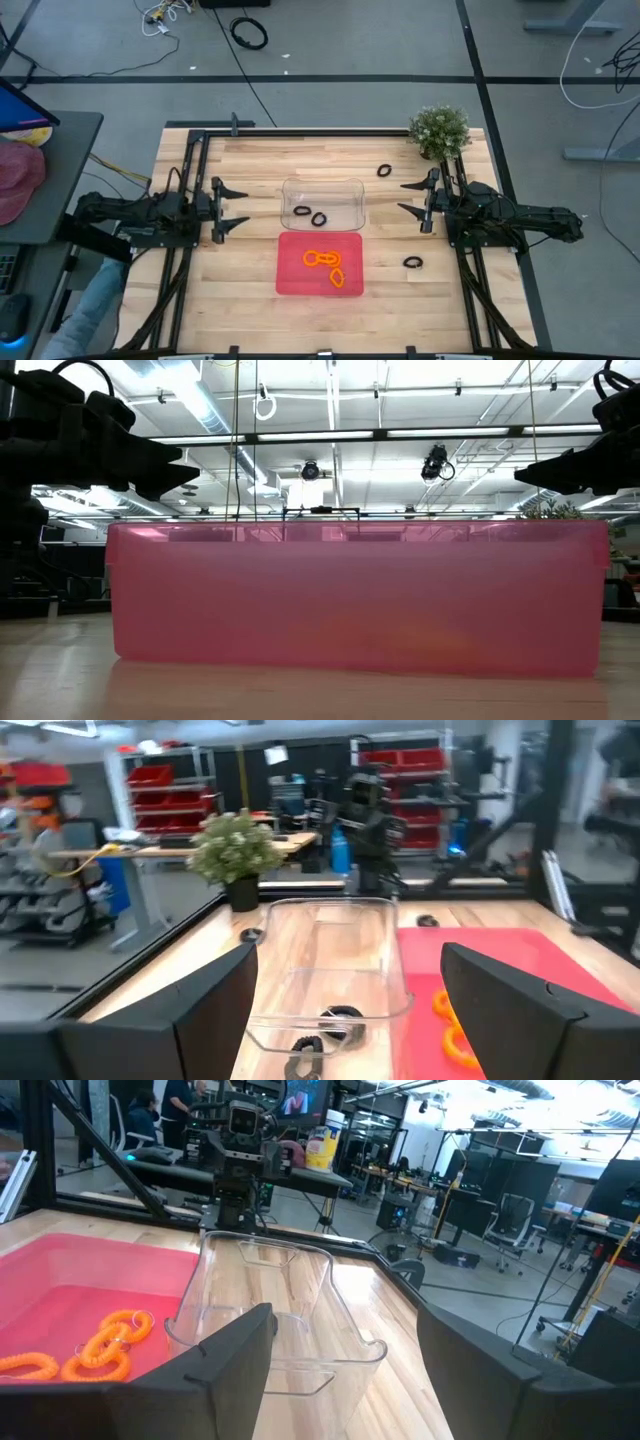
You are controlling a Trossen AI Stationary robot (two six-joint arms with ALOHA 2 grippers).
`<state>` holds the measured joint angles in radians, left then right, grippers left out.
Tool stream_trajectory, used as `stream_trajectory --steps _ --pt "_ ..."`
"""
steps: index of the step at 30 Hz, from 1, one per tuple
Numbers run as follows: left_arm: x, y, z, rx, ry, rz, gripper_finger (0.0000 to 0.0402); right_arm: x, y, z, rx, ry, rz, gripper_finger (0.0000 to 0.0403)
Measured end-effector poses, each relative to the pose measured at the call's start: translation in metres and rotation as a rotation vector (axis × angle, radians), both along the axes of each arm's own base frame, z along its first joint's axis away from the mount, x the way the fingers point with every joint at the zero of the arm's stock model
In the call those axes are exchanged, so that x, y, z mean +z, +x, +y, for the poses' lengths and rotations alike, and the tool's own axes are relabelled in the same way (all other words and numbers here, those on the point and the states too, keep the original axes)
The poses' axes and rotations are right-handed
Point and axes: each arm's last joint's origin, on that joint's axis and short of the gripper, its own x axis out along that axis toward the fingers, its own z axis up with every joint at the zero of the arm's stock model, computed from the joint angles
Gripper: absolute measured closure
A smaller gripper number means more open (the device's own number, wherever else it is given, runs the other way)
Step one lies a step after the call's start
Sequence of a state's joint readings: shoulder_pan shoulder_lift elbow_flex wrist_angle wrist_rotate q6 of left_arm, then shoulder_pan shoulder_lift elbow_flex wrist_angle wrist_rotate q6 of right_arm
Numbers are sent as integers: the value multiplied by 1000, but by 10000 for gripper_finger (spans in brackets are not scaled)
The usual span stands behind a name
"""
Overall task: Sort spring keychains
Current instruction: Put the black spring keychain into the transparent bin
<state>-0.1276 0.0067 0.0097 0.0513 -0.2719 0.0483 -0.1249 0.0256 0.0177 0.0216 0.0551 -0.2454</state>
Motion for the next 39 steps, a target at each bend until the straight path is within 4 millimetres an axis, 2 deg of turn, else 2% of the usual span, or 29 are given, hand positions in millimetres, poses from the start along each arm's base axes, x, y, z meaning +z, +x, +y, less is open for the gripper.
stream_trajectory --steps 13,17,25,31,36,39 --pt "1 0 1 18 -17 -8 81 3 0 0 -1 -26 -27 149" --pt "1 0 1 15 -85 -19 81 14 -1 0 -2 -40 -142 149" --pt "1 0 1 6 -223 -40 81 21 -3 0 0 -27 -218 149" --pt "0 0 1 7 -220 -39 81 48 -14 2 1 -62 -521 149" --pt "0 0 1 7 -220 -39 81 78 -41 5 53 -18 -955 149" --pt "0 0 1 7 -220 -39 81 87 -57 7 126 48 -1161 149"
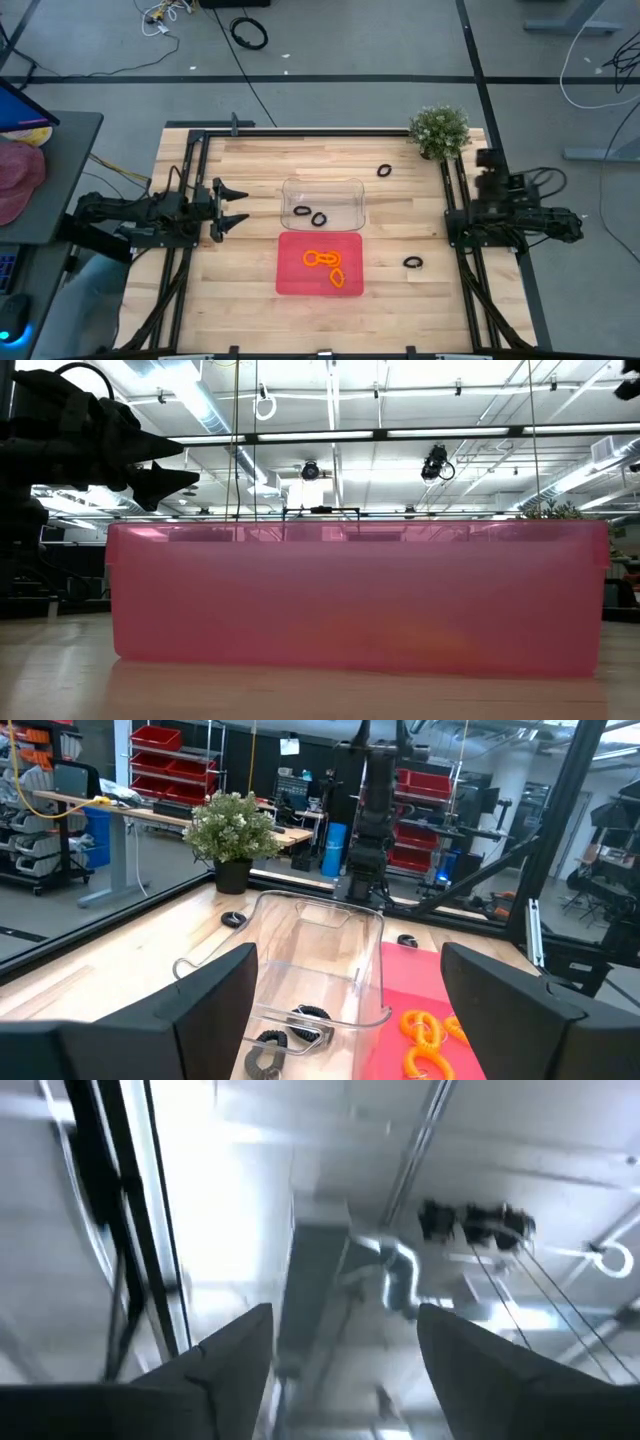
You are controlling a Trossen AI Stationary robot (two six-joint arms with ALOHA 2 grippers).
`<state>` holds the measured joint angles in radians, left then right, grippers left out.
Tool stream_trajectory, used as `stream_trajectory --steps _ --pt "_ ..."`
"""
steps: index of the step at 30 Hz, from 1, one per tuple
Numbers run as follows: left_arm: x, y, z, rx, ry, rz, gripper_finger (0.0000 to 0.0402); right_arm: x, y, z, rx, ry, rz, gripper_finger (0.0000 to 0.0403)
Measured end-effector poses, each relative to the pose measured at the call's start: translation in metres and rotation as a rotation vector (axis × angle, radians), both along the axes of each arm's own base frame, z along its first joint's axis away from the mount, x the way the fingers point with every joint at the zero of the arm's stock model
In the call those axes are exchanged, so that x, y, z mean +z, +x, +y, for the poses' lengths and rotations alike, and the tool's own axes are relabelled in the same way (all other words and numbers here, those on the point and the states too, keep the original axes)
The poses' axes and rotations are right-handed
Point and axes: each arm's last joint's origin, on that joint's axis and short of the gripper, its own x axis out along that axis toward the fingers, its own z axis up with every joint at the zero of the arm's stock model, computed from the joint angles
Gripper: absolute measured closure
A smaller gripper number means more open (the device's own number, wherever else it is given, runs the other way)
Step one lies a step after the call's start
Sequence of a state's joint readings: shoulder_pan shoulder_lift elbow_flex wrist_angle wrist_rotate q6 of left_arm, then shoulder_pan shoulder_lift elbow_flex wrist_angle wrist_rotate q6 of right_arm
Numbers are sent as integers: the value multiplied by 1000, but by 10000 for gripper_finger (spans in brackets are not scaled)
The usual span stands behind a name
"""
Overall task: Sort spring keychains
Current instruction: Put the black spring keychain into the transparent bin
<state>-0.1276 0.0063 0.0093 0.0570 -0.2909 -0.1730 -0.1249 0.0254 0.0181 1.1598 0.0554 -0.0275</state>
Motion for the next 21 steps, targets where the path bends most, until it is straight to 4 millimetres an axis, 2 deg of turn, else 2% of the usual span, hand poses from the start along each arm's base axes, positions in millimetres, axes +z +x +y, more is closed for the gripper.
stream_trajectory --steps 3,6,8,11,15,18,21 --pt "0 0 0 0 0 0 81 4 -12 2 45 -2 -138 149" --pt "0 0 0 0 0 0 81 14 -18 3 49 -16 -174 149" --pt "0 0 0 0 0 0 81 31 -16 3 37 -30 -83 149" --pt "0 0 0 0 0 0 81 63 -11 2 -29 -35 199 149" --pt "0 0 0 0 0 0 81 103 -20 4 -109 -72 464 149" --pt "0 0 0 0 0 0 81 125 -24 4 -97 -63 517 149" --pt "0 0 0 0 0 0 81 145 -31 5 7 12 440 149"
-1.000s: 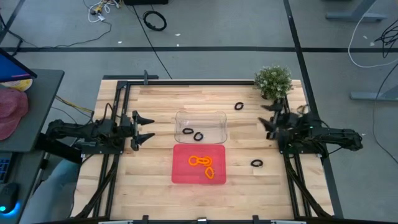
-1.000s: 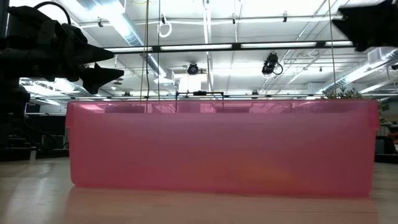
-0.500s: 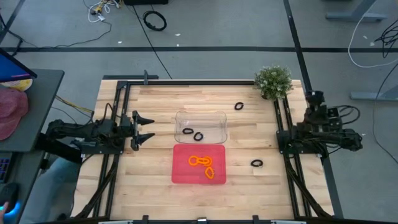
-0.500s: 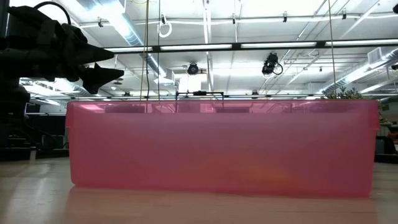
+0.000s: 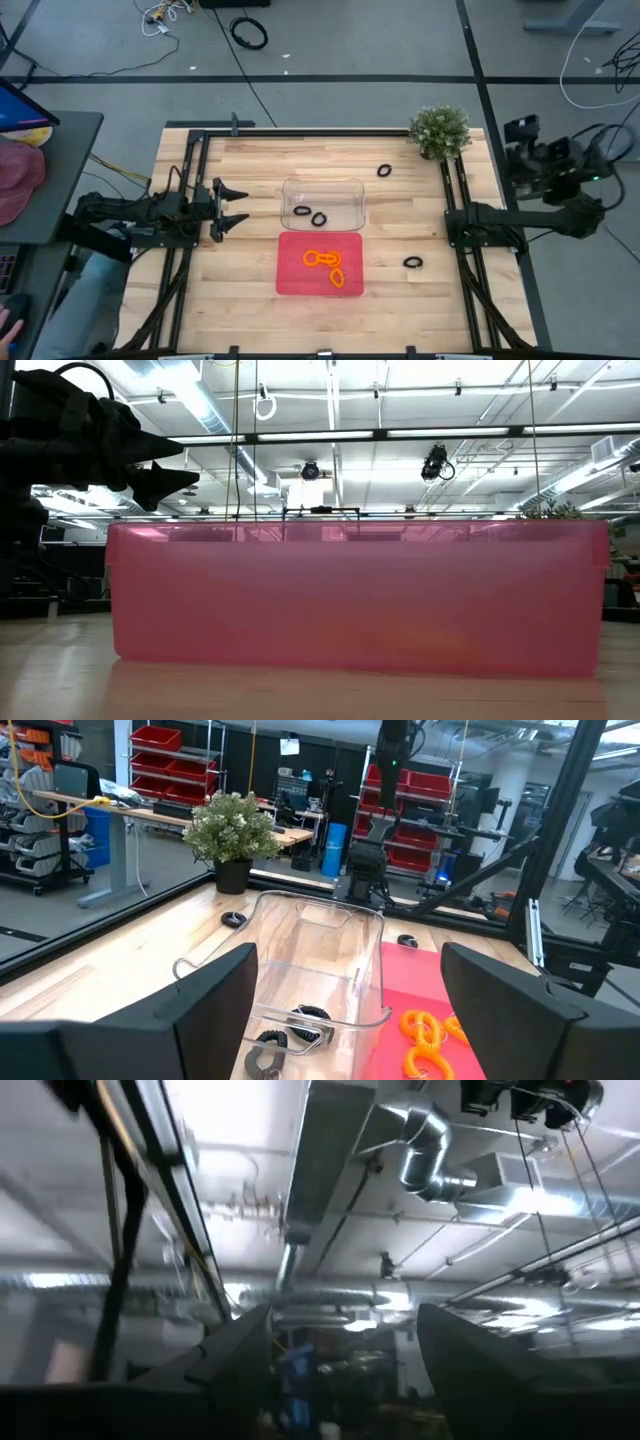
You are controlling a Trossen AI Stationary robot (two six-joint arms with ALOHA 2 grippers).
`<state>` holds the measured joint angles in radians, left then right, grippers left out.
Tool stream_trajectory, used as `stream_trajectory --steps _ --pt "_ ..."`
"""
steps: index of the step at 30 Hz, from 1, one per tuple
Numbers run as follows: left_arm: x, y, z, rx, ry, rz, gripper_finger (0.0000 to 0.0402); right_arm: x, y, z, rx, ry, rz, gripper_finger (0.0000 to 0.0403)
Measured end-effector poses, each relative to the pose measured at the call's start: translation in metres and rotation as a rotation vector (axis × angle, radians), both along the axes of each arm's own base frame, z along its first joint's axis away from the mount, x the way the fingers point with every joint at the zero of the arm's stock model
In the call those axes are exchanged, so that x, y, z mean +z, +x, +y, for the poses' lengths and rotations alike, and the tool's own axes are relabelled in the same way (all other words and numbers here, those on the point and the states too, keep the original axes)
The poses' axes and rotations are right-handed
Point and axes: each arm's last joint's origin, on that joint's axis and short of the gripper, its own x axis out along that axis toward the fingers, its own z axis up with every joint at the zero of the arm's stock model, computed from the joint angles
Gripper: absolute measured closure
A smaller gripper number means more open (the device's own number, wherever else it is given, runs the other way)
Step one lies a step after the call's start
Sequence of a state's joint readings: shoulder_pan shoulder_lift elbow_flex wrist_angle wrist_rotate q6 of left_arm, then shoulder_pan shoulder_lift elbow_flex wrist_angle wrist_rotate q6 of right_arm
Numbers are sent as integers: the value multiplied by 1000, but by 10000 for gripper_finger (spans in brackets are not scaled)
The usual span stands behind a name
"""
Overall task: Sort spring keychains
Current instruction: Put the black spring keychain into the transparent bin
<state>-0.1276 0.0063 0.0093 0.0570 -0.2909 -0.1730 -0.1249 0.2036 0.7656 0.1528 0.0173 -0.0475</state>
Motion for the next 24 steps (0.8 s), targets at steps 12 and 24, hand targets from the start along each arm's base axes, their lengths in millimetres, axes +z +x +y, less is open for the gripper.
stream_trajectory --steps 12,24 --pt "0 0 0 0 0 0 81 19 23 2 209 63 510 149" --pt "0 0 0 0 0 1 81 -24 67 -2 218 333 1220 149"
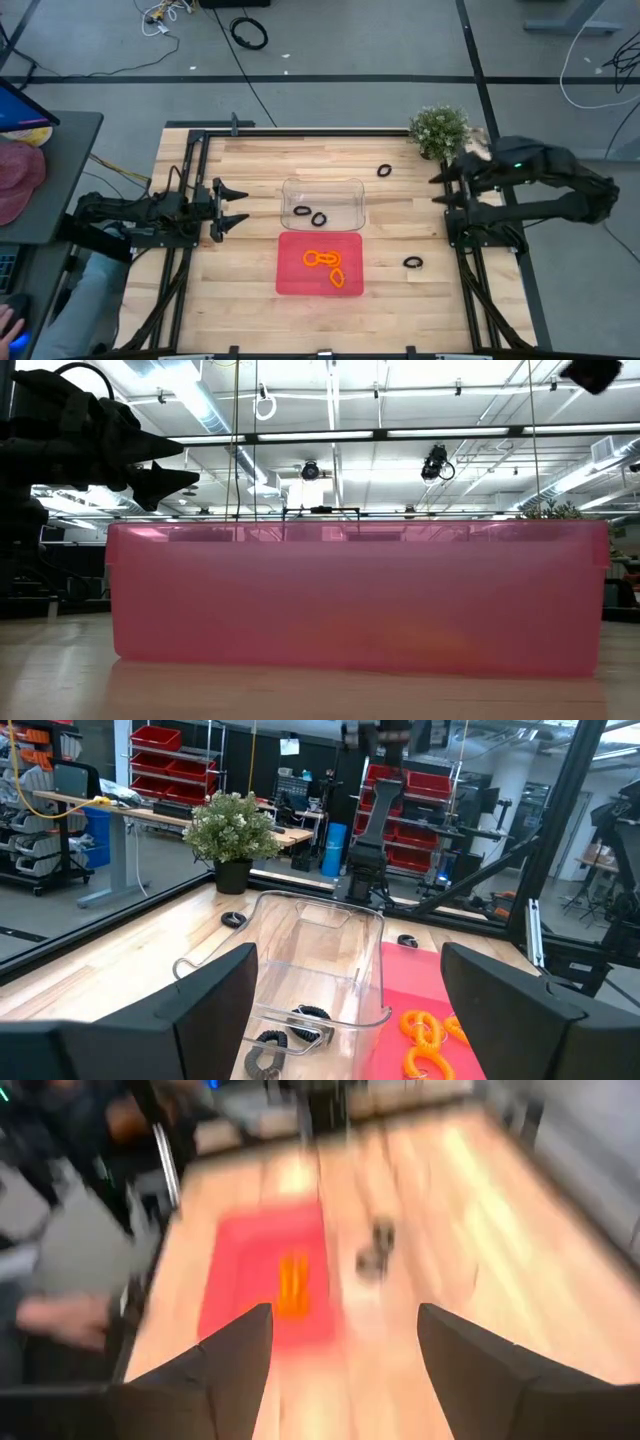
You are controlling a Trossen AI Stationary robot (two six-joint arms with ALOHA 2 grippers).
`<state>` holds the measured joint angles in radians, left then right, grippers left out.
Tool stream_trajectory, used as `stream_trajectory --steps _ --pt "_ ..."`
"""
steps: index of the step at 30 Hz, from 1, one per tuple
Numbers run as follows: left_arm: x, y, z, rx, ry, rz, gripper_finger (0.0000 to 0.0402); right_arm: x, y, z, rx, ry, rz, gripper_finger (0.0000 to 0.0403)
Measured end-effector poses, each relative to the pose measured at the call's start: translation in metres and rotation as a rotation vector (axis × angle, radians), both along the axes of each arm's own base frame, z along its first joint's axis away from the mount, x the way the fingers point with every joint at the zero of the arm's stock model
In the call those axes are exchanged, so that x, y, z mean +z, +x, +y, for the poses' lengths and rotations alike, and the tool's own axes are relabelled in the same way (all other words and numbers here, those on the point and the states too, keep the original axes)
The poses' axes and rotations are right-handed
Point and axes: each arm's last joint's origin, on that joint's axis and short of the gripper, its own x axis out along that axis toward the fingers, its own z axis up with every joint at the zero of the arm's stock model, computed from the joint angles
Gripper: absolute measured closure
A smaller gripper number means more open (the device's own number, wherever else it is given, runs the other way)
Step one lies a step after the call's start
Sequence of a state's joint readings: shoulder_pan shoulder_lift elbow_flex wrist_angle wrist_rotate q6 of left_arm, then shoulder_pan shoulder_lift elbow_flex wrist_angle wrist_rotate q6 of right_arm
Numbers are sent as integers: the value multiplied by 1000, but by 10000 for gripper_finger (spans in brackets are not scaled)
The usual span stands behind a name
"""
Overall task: Sort spring keychains
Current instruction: Put the black spring keychain into the transparent bin
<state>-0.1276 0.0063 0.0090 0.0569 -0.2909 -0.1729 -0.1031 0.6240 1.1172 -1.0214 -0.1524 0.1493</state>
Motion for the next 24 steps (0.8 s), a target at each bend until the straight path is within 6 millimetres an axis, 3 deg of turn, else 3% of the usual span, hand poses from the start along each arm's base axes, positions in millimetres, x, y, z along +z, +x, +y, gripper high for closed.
stream_trajectory --steps 5,11,18,24 --pt "0 0 0 0 0 0 81 -21 8 4 -23 40 241 149" --pt "0 0 0 0 0 0 81 -42 25 19 26 47 373 149" --pt "0 0 0 0 0 0 81 -77 50 55 28 -11 550 149" --pt "0 0 0 0 0 0 81 -112 58 82 48 -32 654 149"
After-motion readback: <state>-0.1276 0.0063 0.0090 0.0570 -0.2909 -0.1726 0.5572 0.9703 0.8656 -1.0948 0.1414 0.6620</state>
